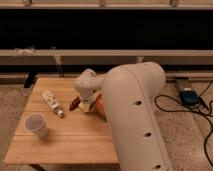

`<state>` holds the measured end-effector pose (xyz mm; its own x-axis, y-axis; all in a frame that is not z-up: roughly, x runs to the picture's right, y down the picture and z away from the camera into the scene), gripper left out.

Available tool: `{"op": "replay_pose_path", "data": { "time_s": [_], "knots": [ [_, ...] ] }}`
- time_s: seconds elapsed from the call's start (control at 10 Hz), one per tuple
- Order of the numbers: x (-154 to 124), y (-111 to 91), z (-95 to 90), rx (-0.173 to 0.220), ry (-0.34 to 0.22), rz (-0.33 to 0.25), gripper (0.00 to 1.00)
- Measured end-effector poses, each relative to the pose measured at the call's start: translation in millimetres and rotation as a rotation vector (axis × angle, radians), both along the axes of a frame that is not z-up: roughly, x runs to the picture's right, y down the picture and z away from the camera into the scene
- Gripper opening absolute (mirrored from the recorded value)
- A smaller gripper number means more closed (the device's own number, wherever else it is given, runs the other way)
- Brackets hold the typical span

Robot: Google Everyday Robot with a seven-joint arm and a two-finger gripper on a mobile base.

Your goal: Place the eraser in the ceramic cup

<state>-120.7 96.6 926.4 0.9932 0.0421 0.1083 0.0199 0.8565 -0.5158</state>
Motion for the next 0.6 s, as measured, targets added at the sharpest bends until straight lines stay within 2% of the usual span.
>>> {"op": "replay_pose_path", "data": {
  "time_s": [0.1,0.2,0.6],
  "knots": [
    [4,-1,-5.4,-0.003,-0.002,0.01,0.04],
    [6,-3,-11.2,-0.001,-0.009,0.021,0.0],
    [17,-4,-40.3,0.011,-0.039,0.093,0.0]
  ]
}}
